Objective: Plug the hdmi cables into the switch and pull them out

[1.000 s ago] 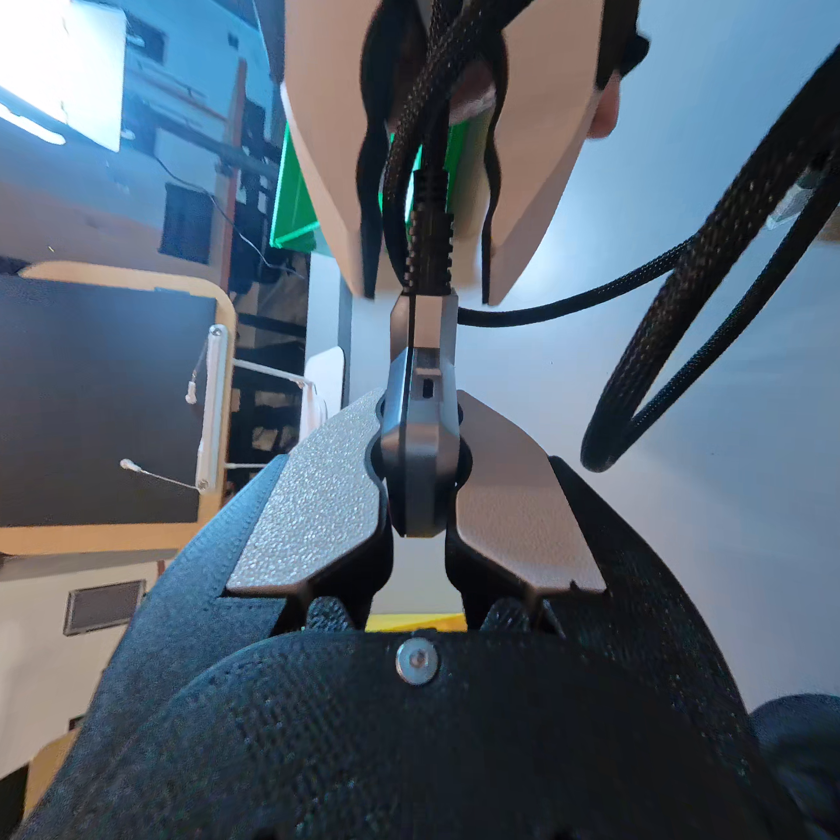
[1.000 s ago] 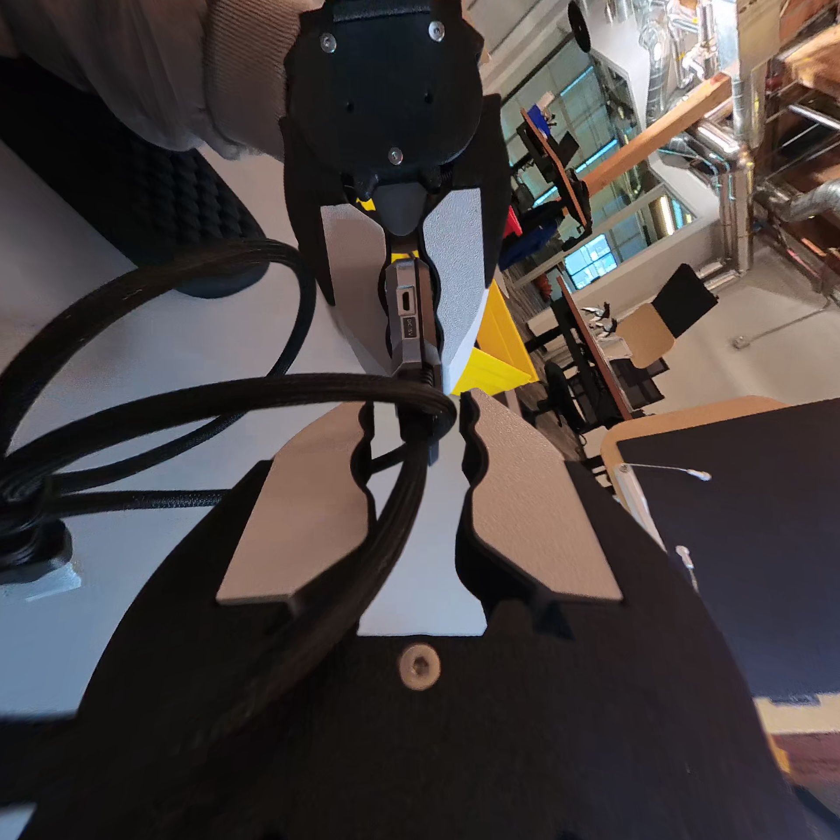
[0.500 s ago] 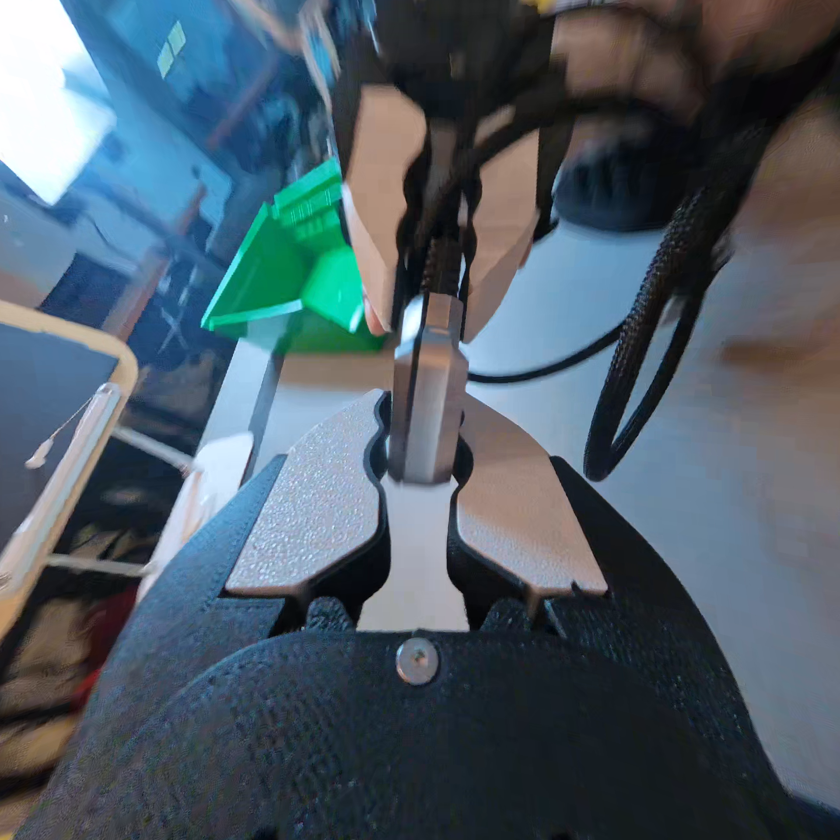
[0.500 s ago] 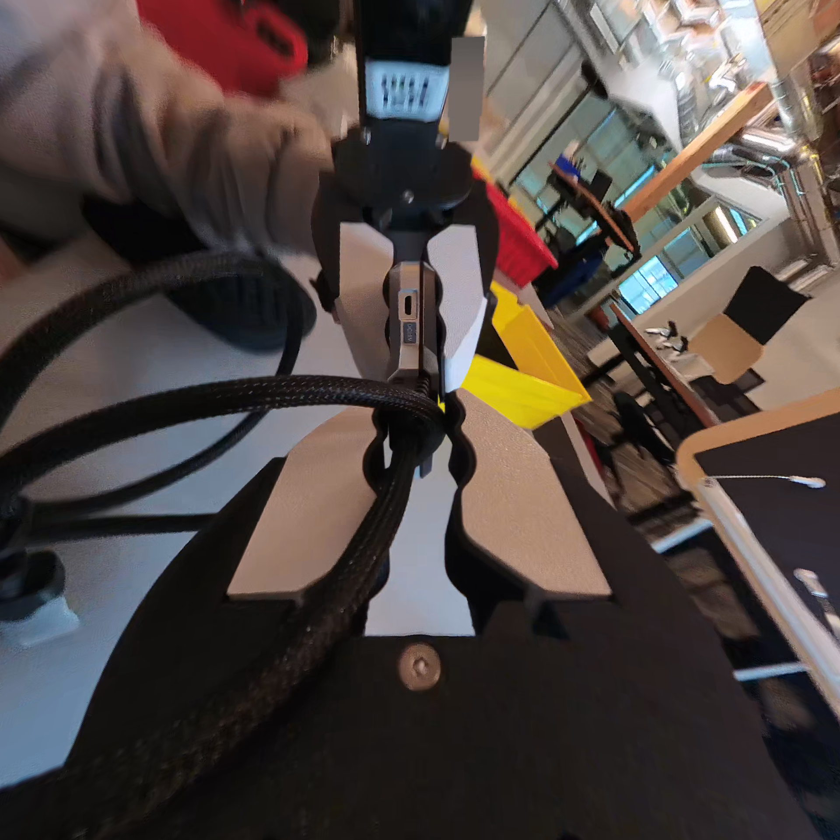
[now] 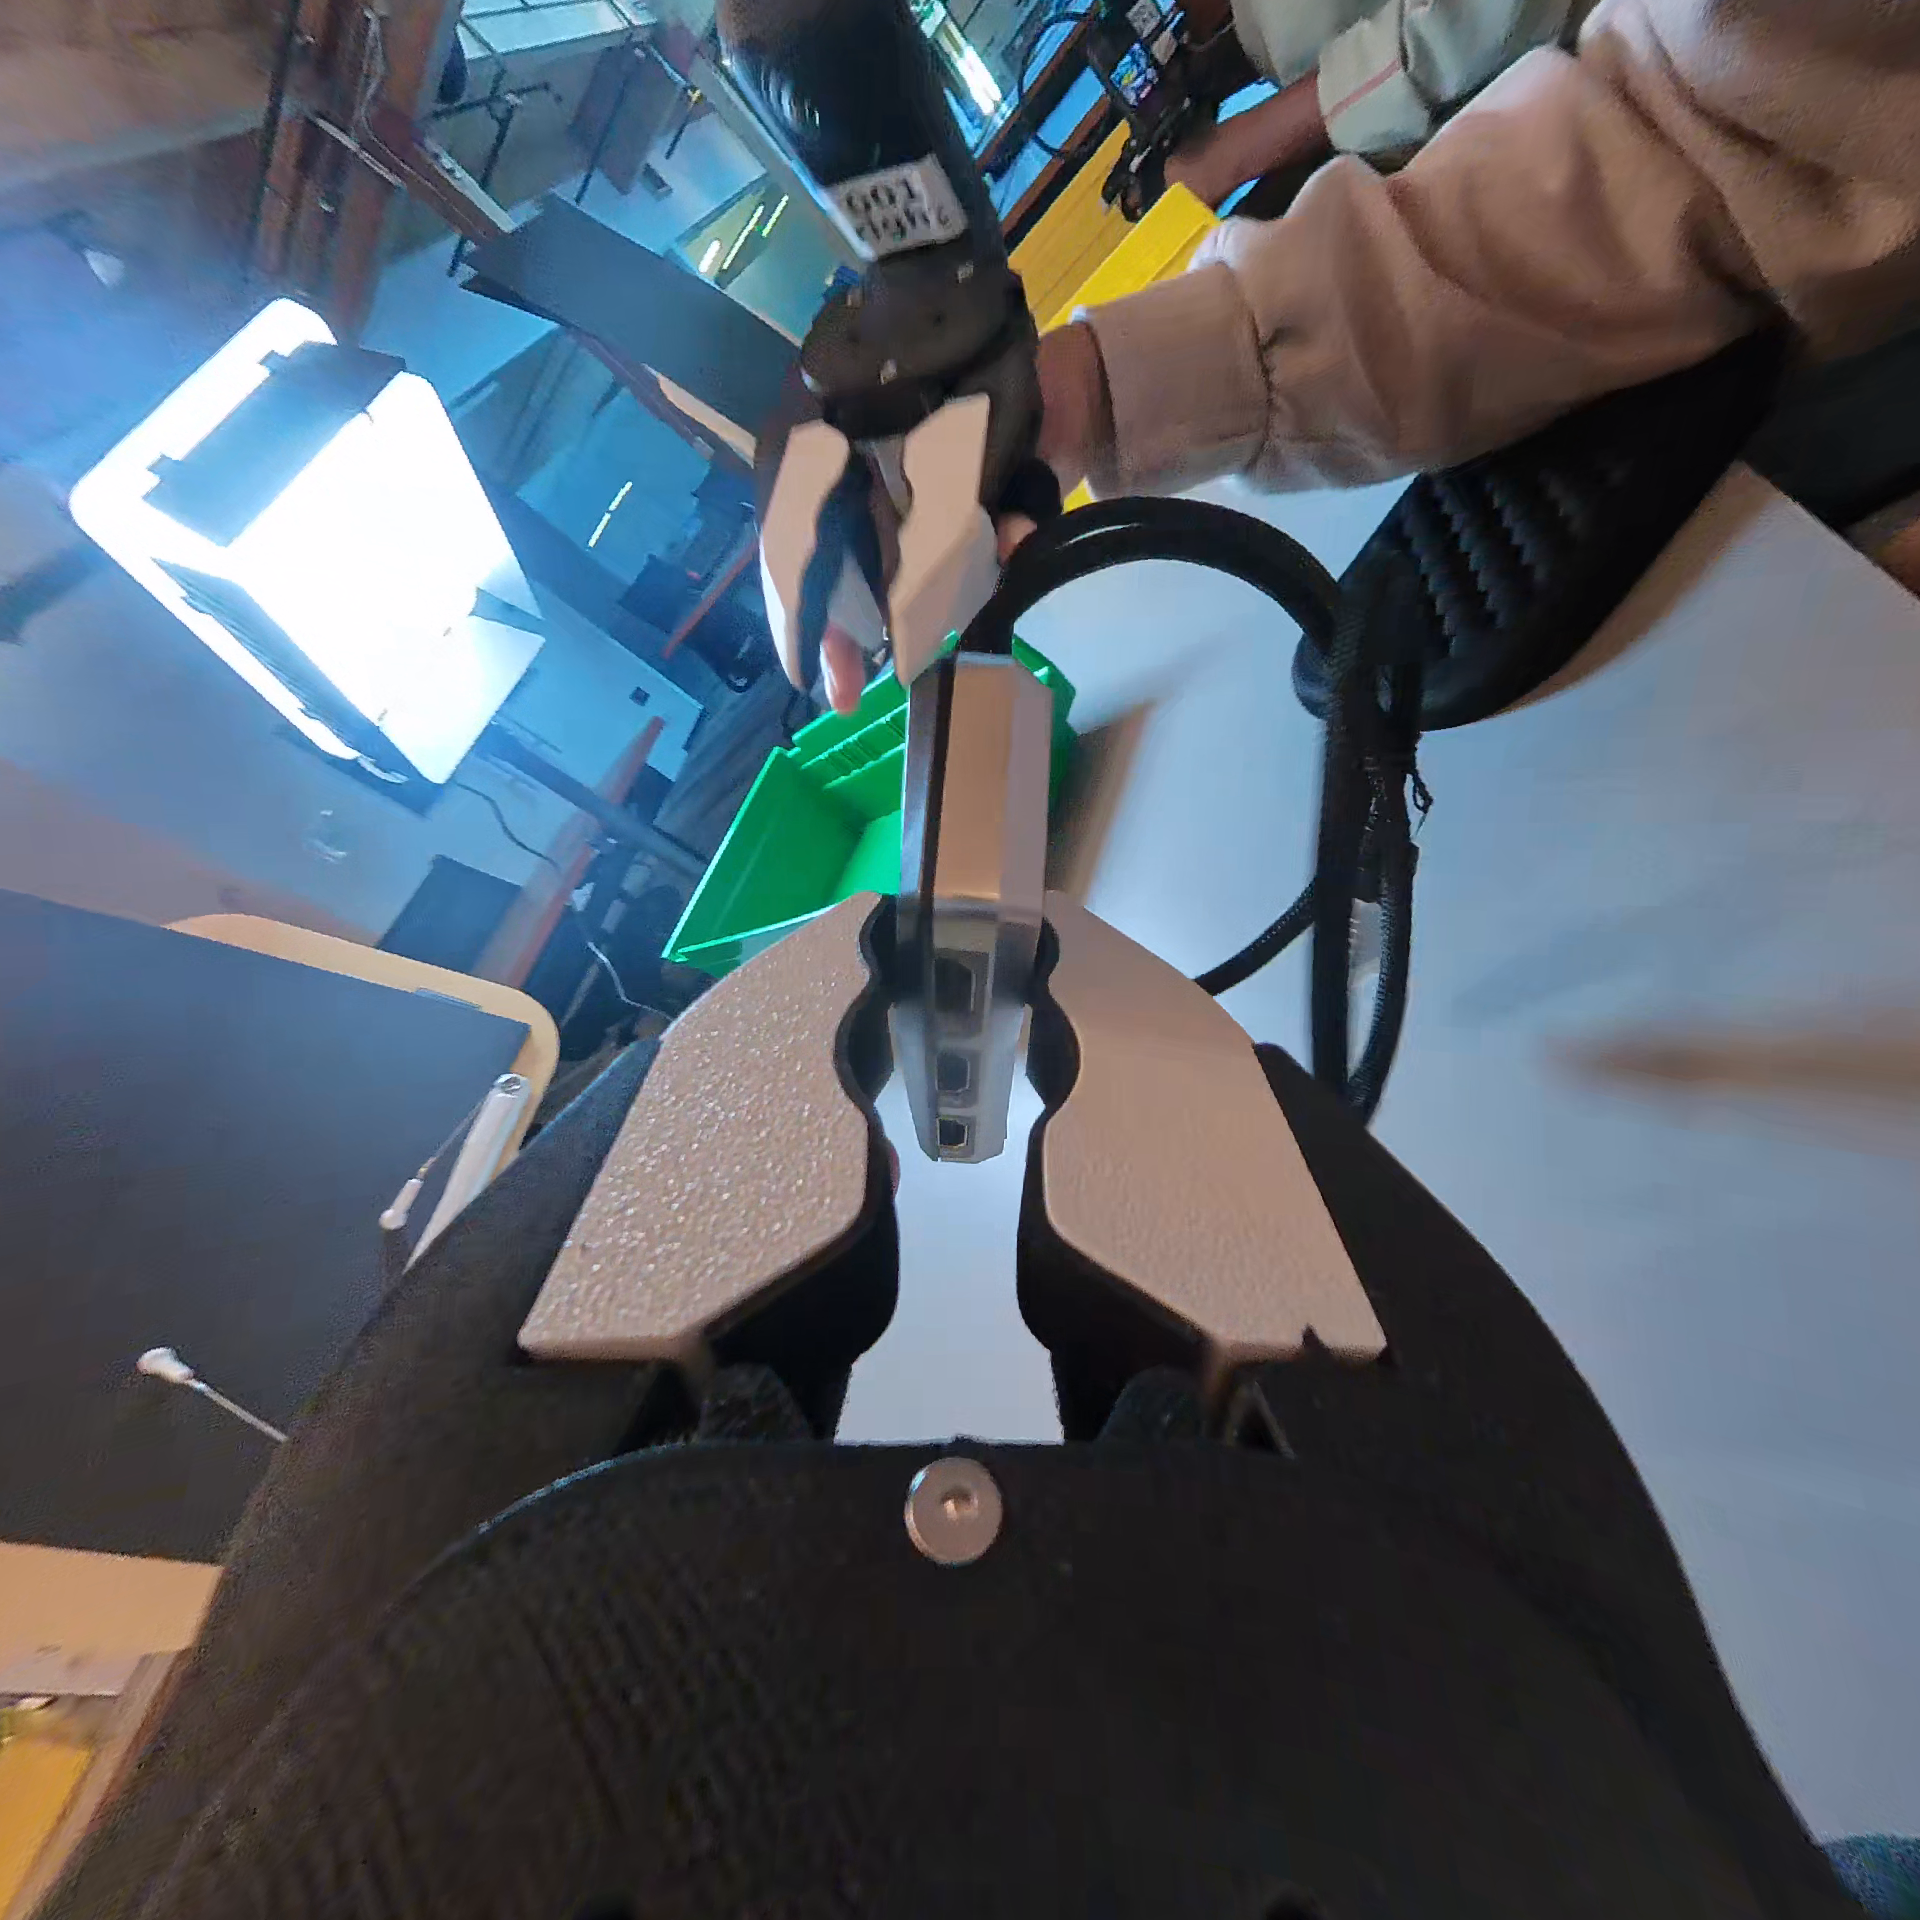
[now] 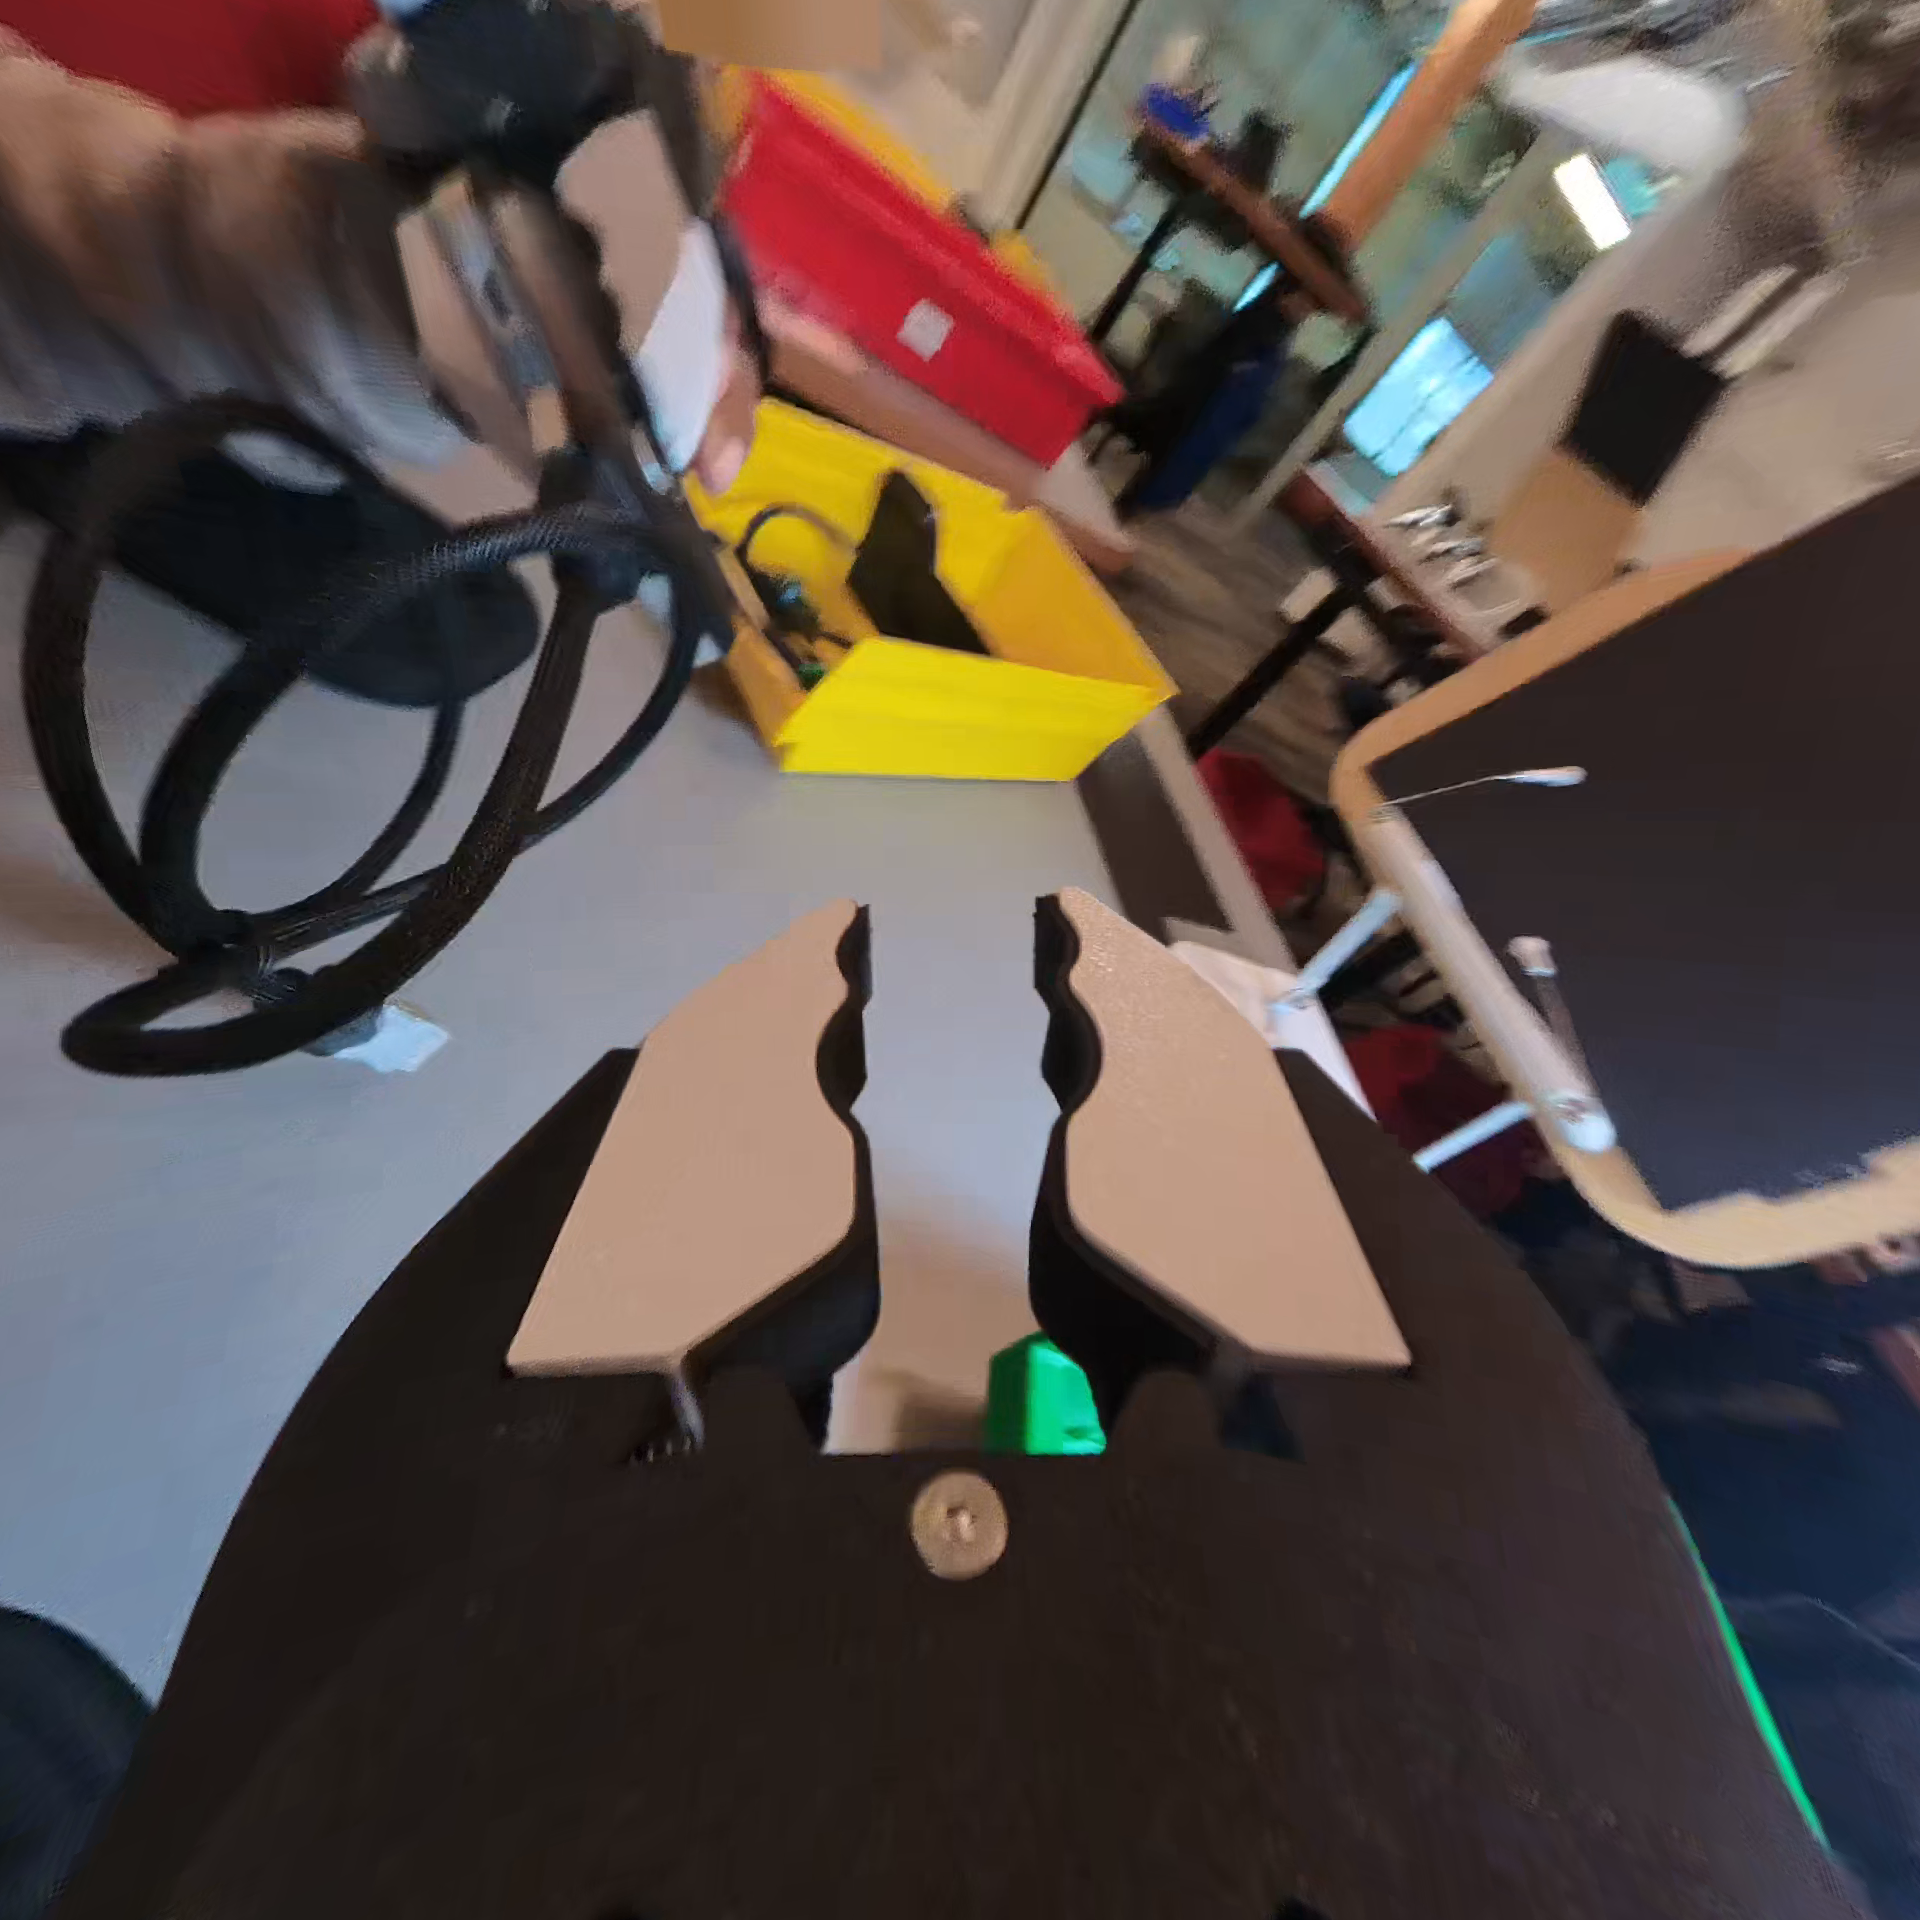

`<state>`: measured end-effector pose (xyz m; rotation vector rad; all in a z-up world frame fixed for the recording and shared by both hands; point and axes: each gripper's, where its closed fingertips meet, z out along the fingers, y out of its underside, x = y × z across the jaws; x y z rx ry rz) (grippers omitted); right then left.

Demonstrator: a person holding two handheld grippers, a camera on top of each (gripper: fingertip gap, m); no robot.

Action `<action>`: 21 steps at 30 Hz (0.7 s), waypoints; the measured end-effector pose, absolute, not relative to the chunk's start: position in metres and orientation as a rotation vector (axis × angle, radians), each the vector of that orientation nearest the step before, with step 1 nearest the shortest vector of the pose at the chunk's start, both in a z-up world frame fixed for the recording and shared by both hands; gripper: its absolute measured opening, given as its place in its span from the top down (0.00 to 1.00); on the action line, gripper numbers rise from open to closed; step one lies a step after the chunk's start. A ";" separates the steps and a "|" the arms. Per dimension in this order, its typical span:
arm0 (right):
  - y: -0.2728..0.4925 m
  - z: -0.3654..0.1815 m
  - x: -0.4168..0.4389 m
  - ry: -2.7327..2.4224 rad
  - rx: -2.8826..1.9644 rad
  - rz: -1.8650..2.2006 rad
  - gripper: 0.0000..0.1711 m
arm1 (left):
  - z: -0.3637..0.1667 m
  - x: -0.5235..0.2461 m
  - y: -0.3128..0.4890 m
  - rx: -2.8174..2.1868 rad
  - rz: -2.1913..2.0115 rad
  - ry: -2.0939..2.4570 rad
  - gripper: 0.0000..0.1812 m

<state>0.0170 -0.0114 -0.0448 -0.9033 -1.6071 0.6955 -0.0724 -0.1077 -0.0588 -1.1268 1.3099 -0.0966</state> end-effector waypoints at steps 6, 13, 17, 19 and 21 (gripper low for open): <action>-0.061 -0.029 0.030 -1.727 -0.793 0.547 0.75 | -0.054 -0.077 -0.103 -1.109 0.012 1.307 0.87; -0.058 -0.082 -0.017 -1.874 -0.721 0.201 0.76 | -0.069 -0.070 -0.098 -1.121 0.153 1.381 0.87; -0.070 -0.096 -0.043 -1.854 -0.607 0.213 0.77 | -0.086 -0.054 -0.099 -1.139 0.131 1.441 0.87; -0.076 -0.106 -0.050 -1.874 -0.581 0.196 0.77 | -0.093 -0.046 -0.097 -1.166 0.193 1.470 0.87; -0.086 -0.105 -0.057 -1.826 -0.531 0.245 0.79 | -0.096 -0.041 -0.093 -1.204 0.249 1.470 0.87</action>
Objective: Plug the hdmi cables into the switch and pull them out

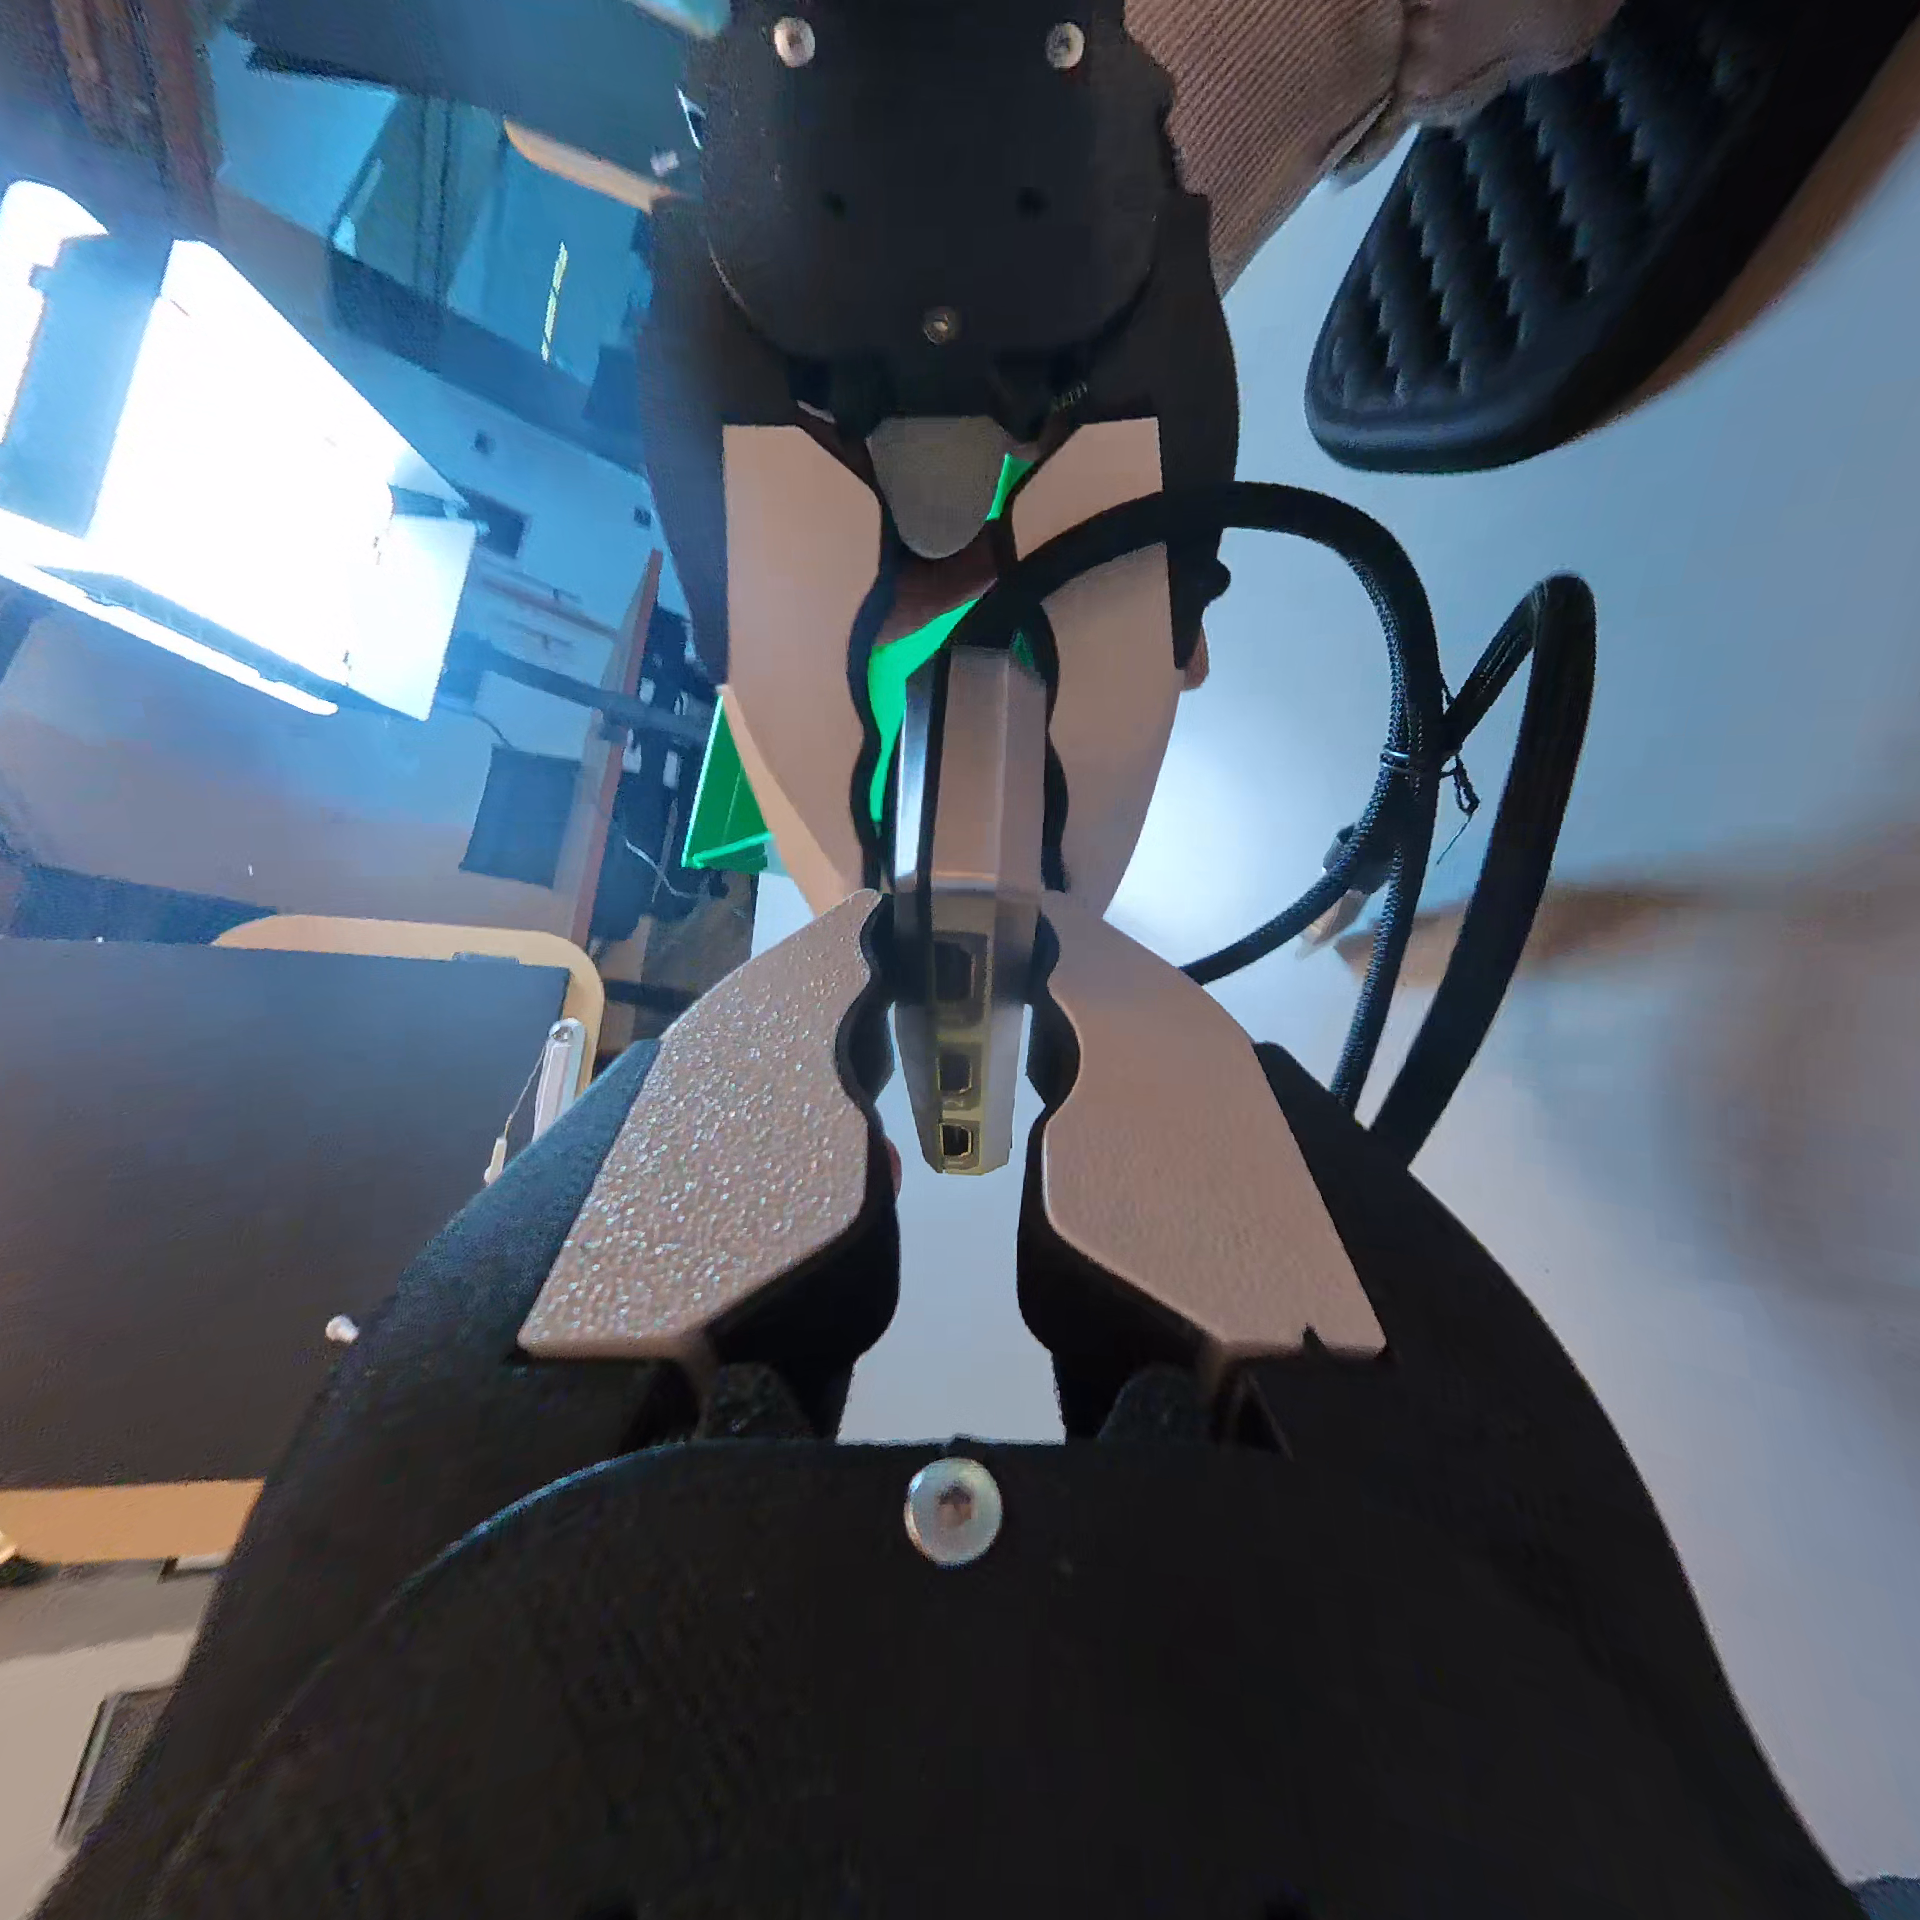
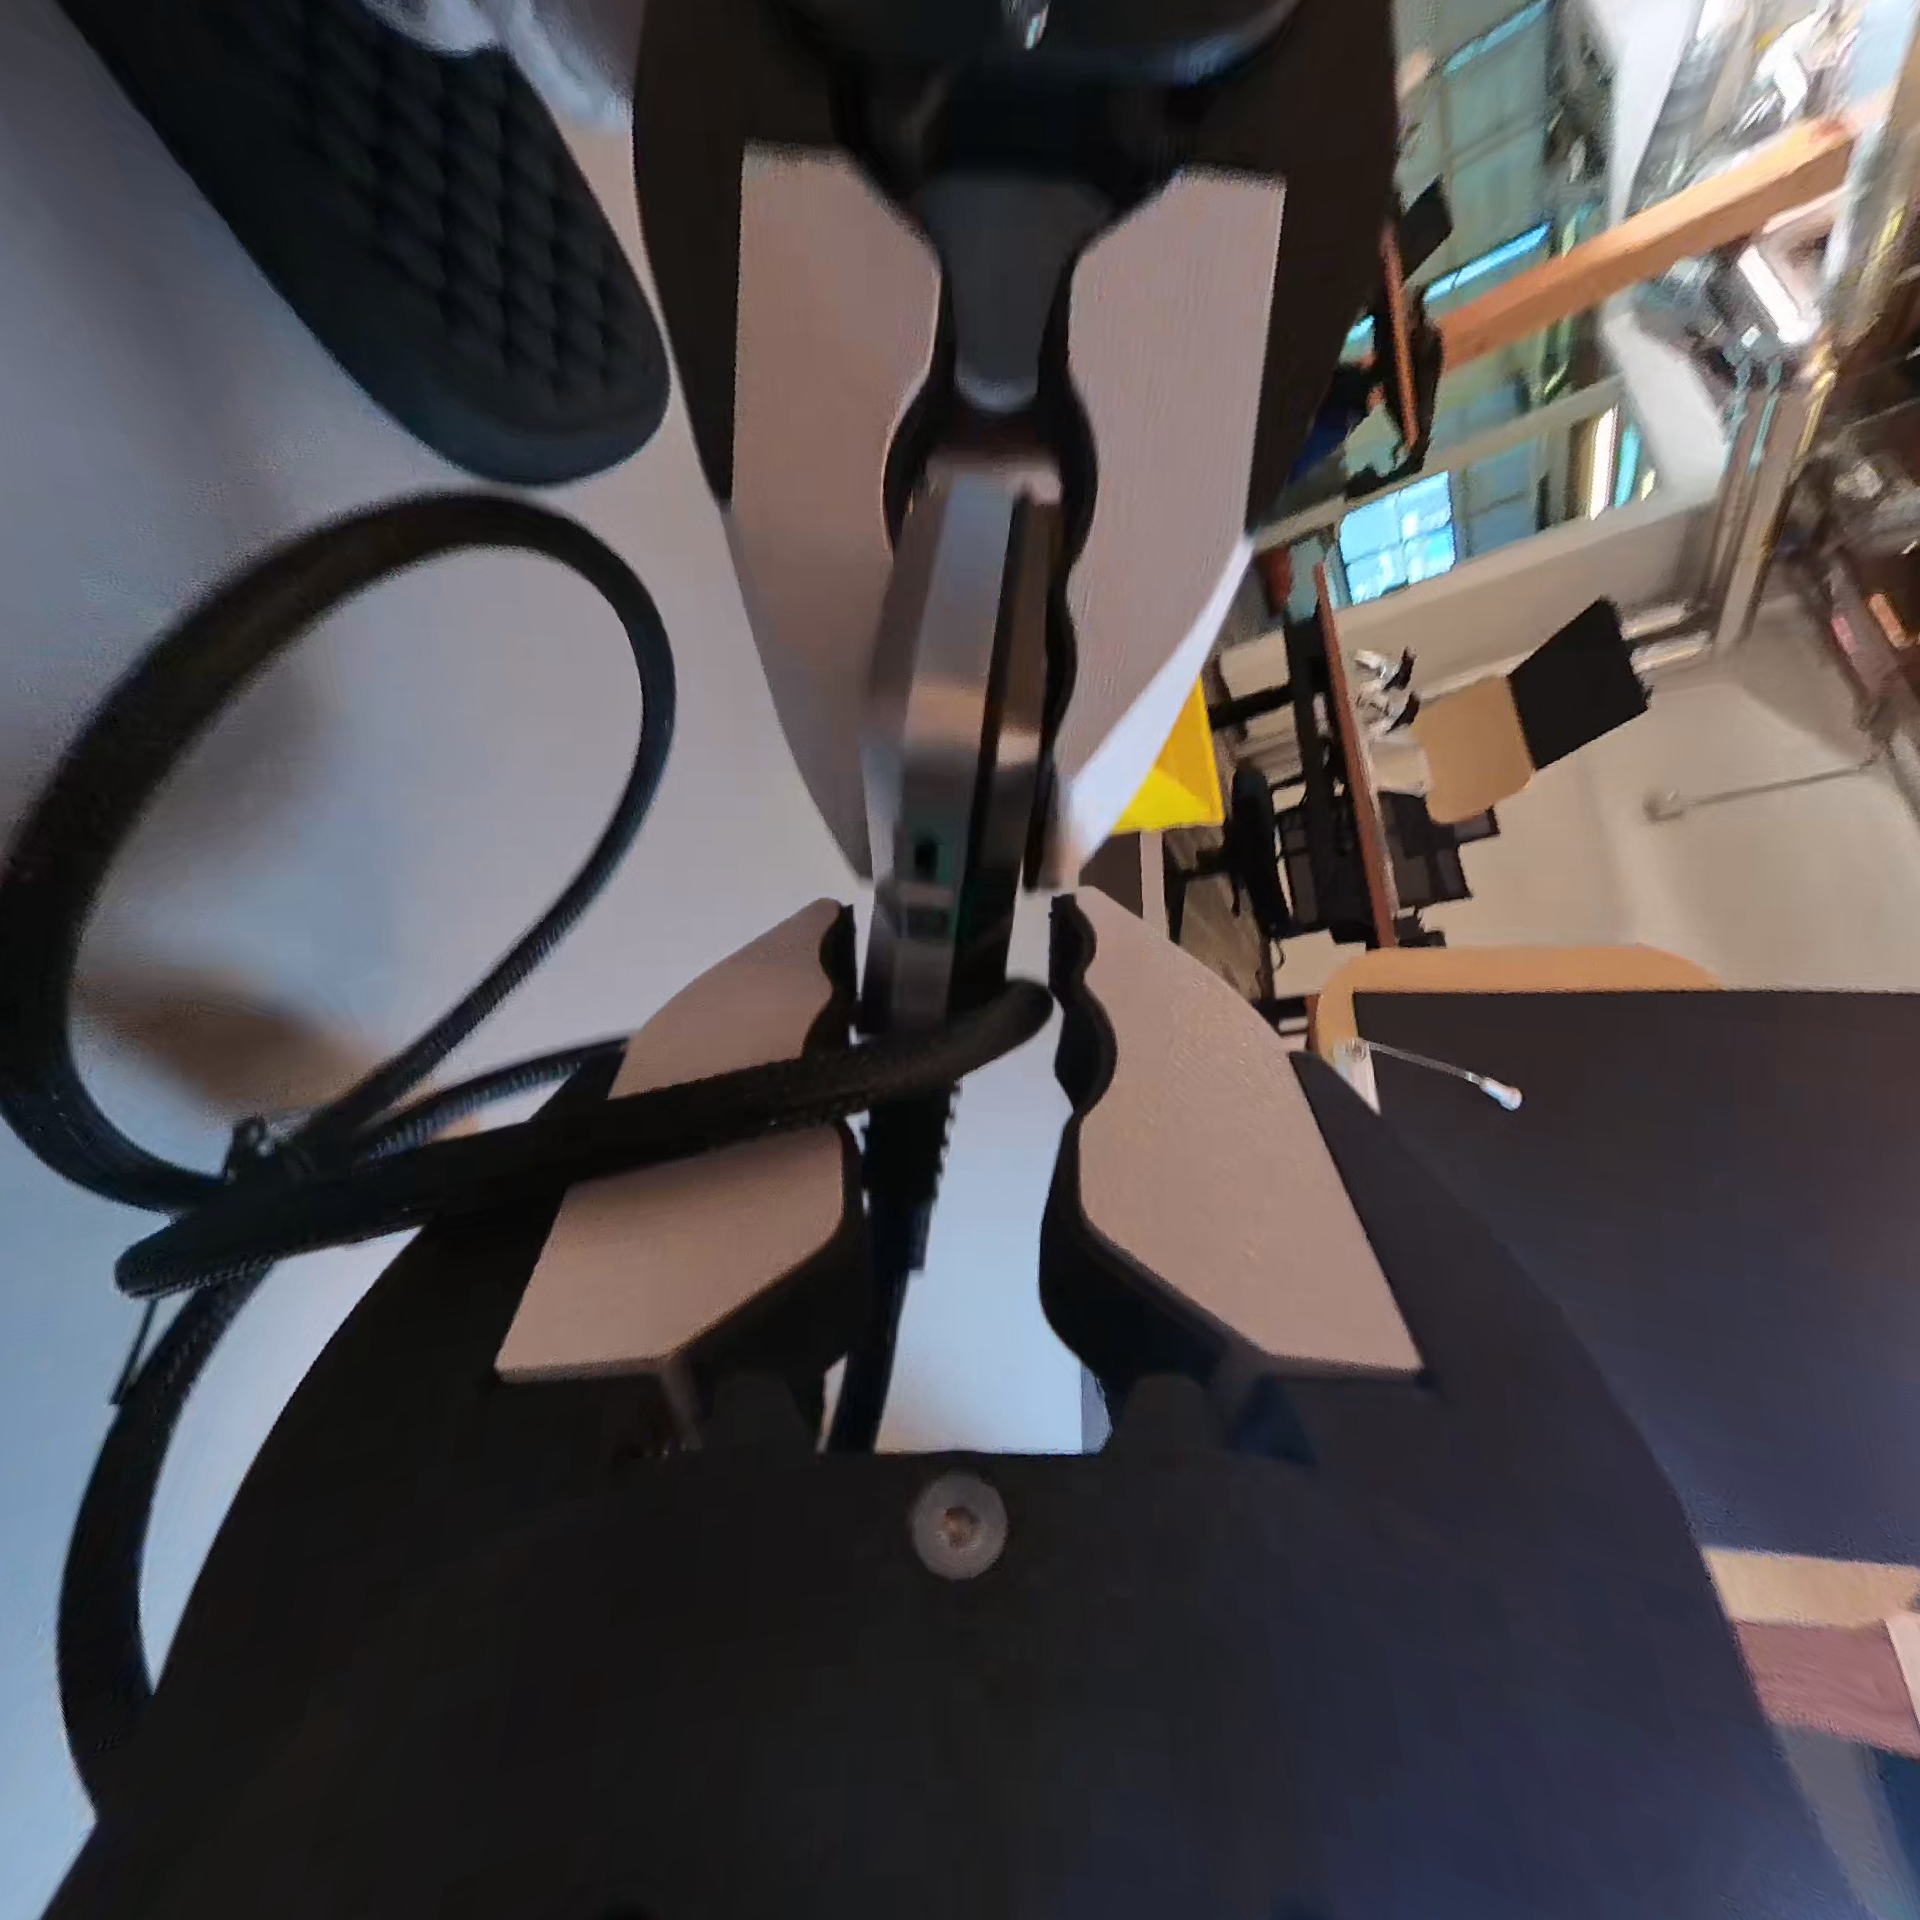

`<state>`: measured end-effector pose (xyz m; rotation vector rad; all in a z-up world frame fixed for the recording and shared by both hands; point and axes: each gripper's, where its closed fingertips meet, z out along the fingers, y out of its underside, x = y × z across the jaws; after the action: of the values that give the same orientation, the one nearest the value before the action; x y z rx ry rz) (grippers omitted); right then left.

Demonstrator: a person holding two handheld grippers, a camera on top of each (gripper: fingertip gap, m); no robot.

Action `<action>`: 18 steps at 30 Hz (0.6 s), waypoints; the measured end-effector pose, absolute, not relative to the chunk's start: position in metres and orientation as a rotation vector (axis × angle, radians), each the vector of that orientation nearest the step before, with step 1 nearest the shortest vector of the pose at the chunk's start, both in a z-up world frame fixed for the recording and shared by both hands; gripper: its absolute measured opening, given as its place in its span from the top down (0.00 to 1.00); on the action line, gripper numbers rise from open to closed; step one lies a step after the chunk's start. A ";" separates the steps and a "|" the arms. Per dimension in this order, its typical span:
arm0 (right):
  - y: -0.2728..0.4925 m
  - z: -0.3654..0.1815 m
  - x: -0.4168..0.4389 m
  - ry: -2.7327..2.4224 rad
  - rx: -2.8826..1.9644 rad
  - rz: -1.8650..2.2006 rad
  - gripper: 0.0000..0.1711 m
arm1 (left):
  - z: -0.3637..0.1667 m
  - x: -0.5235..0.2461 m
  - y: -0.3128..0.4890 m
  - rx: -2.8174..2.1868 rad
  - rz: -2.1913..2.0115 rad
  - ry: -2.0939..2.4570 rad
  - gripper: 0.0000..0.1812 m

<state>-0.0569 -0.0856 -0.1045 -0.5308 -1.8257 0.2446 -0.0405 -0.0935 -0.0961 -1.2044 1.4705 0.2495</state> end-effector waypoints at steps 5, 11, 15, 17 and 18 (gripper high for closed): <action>-0.083 -0.104 -0.058 -1.776 -0.502 0.190 0.79 | -0.099 -0.040 -0.088 -1.268 0.424 1.467 0.88; -0.075 -0.109 -0.060 -1.752 -0.544 0.269 0.82 | -0.104 -0.044 -0.082 -1.284 0.232 1.417 0.87; -0.059 -0.107 -0.051 -1.736 -0.590 0.237 0.82 | -0.098 -0.075 -0.072 -1.345 0.116 1.302 0.82; -0.048 -0.104 -0.046 -1.719 -0.621 0.214 0.82 | -0.084 -0.101 -0.065 -1.404 0.014 1.162 0.79; -0.043 -0.101 -0.043 -1.705 -0.633 0.192 0.82 | -0.077 -0.118 -0.060 -1.441 -0.026 1.081 0.75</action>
<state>-0.0430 -0.0425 -0.1011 -0.6335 -1.7052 0.1923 -0.1183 -0.0604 -0.0765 -1.4406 1.0811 -0.0256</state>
